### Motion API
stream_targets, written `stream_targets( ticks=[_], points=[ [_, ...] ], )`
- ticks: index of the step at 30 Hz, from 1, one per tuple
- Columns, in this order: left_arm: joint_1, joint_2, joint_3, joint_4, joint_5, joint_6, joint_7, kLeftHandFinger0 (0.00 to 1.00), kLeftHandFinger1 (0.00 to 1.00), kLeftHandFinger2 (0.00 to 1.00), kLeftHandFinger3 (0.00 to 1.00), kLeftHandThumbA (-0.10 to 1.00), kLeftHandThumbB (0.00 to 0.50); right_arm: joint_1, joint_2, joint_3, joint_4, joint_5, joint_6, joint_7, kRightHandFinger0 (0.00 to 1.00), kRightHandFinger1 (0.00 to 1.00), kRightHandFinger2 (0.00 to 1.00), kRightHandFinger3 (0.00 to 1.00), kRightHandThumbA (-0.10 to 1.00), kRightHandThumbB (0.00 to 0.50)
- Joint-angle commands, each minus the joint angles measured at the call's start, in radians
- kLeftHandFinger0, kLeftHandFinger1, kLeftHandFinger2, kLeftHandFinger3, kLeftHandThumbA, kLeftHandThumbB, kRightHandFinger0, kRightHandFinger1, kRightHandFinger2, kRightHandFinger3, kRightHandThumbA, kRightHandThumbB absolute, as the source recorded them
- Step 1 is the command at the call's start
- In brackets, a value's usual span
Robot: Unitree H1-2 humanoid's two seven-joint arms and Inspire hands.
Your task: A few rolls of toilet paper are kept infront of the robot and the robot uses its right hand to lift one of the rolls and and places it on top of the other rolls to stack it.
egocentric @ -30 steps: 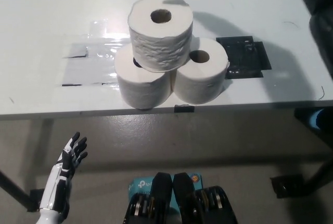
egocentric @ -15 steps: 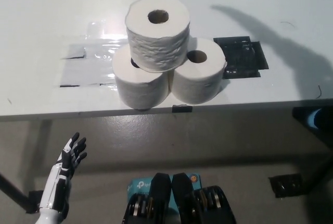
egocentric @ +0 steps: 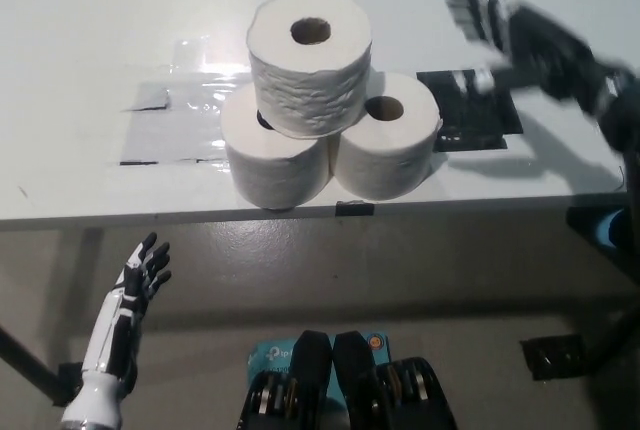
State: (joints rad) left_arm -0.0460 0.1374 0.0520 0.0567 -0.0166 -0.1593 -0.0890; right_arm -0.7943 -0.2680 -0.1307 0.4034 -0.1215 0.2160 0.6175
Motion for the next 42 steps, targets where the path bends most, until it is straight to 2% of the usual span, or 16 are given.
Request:
stream_targets(
  ticks=[1, 5, 9, 13, 15, 17, 19, 20, 24, 25, 27, 29, 30, 33, 38, 42],
  points=[
    [-0.141, 0.027, 0.024, 0.037, -0.036, -0.035, -0.003, 1.0, 1.0, 1.0, 1.0, 1.0, 0.064, 0.274, -0.053, -0.462, -1.132, 0.735, -0.096, -0.323, 1.0, 1.0, 1.0, 1.0, 1.0, 0.35],
    [-0.143, 0.03, 0.025, 0.029, -0.031, -0.03, -0.002, 1.0, 1.0, 1.0, 1.0, 1.0, 0.066, 0.367, -0.004, -0.409, -1.171, 0.721, -0.187, -0.337, 1.0, 1.0, 1.0, 1.0, 1.0, 0.364],
    [-0.141, 0.03, 0.019, 0.032, -0.027, -0.036, -0.007, 1.0, 1.0, 1.0, 1.0, 1.0, 0.068, 0.45, 0.049, -0.374, -1.183, 0.711, -0.203, -0.344, 1.0, 1.0, 1.0, 1.0, 1.0, 0.395],
    [-0.122, 0.029, 0.016, 0.026, -0.034, -0.04, -0.016, 1.0, 1.0, 1.0, 1.0, 1.0, 0.053, 0.549, 0.168, -0.294, -1.106, 0.606, -0.185, -0.285, 1.0, 1.0, 1.0, 1.0, 1.0, 0.43],
    [-0.112, 0.029, 0.014, 0.023, -0.032, -0.039, -0.017, 1.0, 1.0, 1.0, 1.0, 1.0, 0.039, 0.594, 0.229, -0.249, -0.997, 0.539, -0.263, -0.238, 1.0, 1.0, 1.0, 1.0, 1.0, 0.327],
    [-0.102, 0.028, 0.015, 0.019, -0.038, -0.036, -0.019, 1.0, 1.0, 1.0, 1.0, 1.0, 0.032, 0.63, 0.286, -0.204, -0.857, 0.436, -0.309, -0.216, 1.0, 1.0, 1.0, 1.0, 1.0, 0.32],
    [-0.088, 0.027, 0.015, 0.01, -0.038, -0.032, -0.019, 1.0, 1.0, 1.0, 1.0, 1.0, 0.051, 0.647, 0.31, -0.183, -0.776, 0.381, -0.338, -0.213, 1.0, 1.0, 1.0, 1.0, 1.0, 0.31],
    [-0.082, 0.03, 0.015, 0.01, -0.04, -0.036, -0.023, 1.0, 1.0, 1.0, 1.0, 1.0, 0.047, 0.65, 0.325, -0.169, -0.683, 0.353, -0.374, -0.205, 1.0, 1.0, 1.0, 1.0, 1.0, 0.271],
    [-0.065, 0.03, 0.01, 0.009, -0.046, -0.035, -0.03, 1.0, 1.0, 1.0, 1.0, 1.0, 0.051, 0.655, 0.35, -0.146, -0.531, 0.276, -0.385, -0.219, 1.0, 1.0, 1.0, 1.0, 1.0, 0.255],
    [-0.065, 0.03, 0.009, 0.006, -0.043, -0.035, -0.027, 1.0, 1.0, 1.0, 1.0, 1.0, 0.049, 0.641, 0.346, -0.136, -0.472, 0.249, -0.424, -0.221, 1.0, 1.0, 1.0, 1.0, 1.0, 0.235],
    [-0.058, 0.025, 0.008, -0.003, -0.038, -0.028, -0.02, 1.0, 1.0, 1.0, 1.0, 1.0, 0.069, 0.637, 0.345, -0.127, -0.428, 0.219, -0.43, -0.234, 1.0, 1.0, 1.0, 1.0, 1.0, 0.265],
    [-0.056, 0.024, 0.01, -0.007, -0.037, -0.027, -0.016, 1.0, 1.0, 1.0, 1.0, 1.0, 0.086, 0.63, 0.339, -0.112, -0.382, 0.202, -0.444, -0.236, 1.0, 1.0, 1.0, 1.0, 1.0, 0.26],
    [-0.052, 0.03, 0.01, -0.006, -0.052, -0.036, -0.028, 1.0, 1.0, 1.0, 1.0, 1.0, 0.072, 0.63, 0.337, -0.098, -0.353, 0.19, -0.455, -0.239, 1.0, 1.0, 1.0, 1.0, 1.0, 0.225],
    [-0.035, 0.028, 0.011, -0.018, -0.058, -0.033, -0.029, 1.0, 1.0, 1.0, 1.0, 1.0, 0.072, 0.638, 0.334, -0.078, -0.328, 0.183, -0.475, -0.246, 1.0, 1.0, 1.0, 1.0, 1.0, 0.183],
    [-0.008, 0.021, 0.0, -0.024, -0.05, -0.051, -0.027, 1.0, 1.0, 1.0, 1.0, 1.0, 0.039, 0.63, 0.326, -0.048, -0.318, 0.179, -0.491, -0.271, 1.0, 1.0, 1.0, 1.0, 1.0, 0.14],
    [0.019, 0.014, -0.001, -0.047, -0.056, -0.043, -0.022, 1.0, 1.0, 1.0, 1.0, 1.0, 0.055, 0.641, 0.332, -0.021, -0.312, 0.19, -0.492, -0.295, 1.0, 1.0, 1.0, 1.0, 1.0, 0.129]
  ],
)
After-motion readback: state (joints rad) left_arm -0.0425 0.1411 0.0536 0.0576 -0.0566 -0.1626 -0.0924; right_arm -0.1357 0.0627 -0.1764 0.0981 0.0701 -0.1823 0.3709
